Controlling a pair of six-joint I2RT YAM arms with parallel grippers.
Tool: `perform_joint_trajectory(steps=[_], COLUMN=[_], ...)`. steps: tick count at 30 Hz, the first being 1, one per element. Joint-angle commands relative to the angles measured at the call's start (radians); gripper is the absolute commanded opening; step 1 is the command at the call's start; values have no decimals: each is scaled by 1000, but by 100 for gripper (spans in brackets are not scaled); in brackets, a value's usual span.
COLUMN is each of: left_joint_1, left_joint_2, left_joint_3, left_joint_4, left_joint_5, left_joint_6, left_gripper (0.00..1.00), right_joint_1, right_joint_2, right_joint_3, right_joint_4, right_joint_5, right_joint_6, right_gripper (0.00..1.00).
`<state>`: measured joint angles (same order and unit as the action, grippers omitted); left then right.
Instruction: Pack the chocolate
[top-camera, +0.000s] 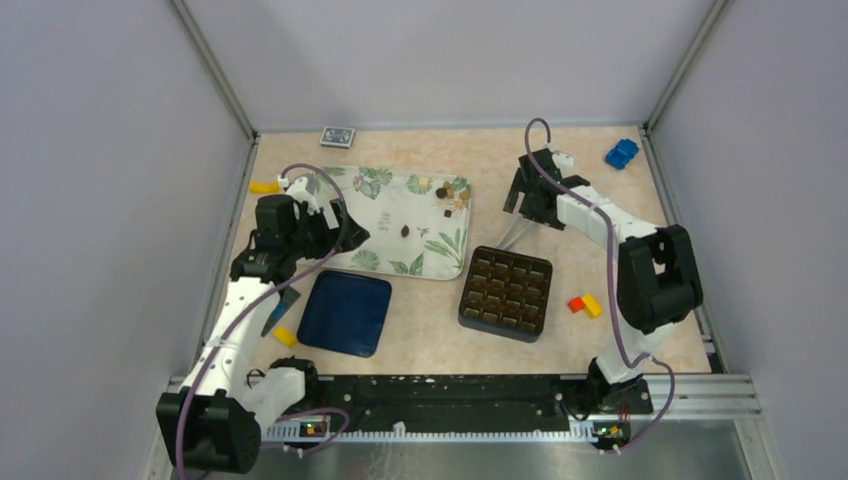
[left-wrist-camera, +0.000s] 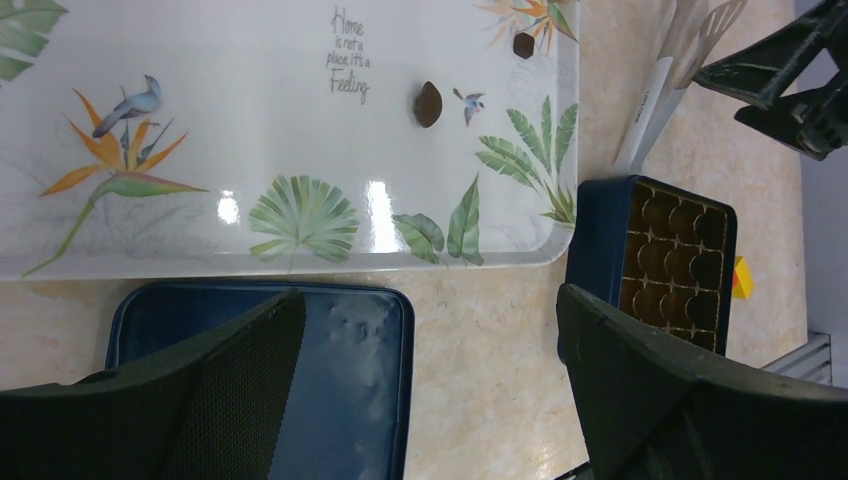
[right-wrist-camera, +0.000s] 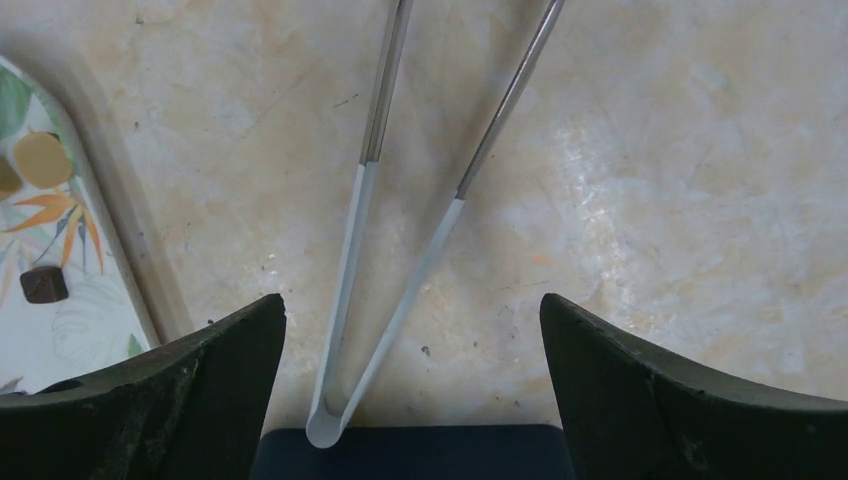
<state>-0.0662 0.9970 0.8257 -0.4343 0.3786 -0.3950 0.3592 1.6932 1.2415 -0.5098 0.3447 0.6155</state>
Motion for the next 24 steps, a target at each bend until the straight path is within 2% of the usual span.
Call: perform_joint_trajectory(steps=[1, 6, 15, 20, 24], left_joint_1=[3, 3, 3, 3, 3], left_joint_2=[-9, -3, 21, 26, 34], left_joint_3=[0, 10, 12, 22, 29], left_joint_4=[32, 25, 45, 55, 54], left_joint_5=[15, -9, -5, -4, -8], left_joint_6=[0, 7, -6, -10, -10], left_gripper=[99, 99, 99, 99, 99], right_joint_1=[-6, -5, -5, -7, -10], right_joint_2=[88, 174, 262, 328, 405], right_joint_3=[76, 90, 114, 191, 299], right_joint_4=[30, 46, 74, 78, 62], right_joint_5=[-41, -29, 11, 25, -12], right_joint_6=[97, 134, 99, 4, -132], right_gripper=[95, 89, 64, 49, 43])
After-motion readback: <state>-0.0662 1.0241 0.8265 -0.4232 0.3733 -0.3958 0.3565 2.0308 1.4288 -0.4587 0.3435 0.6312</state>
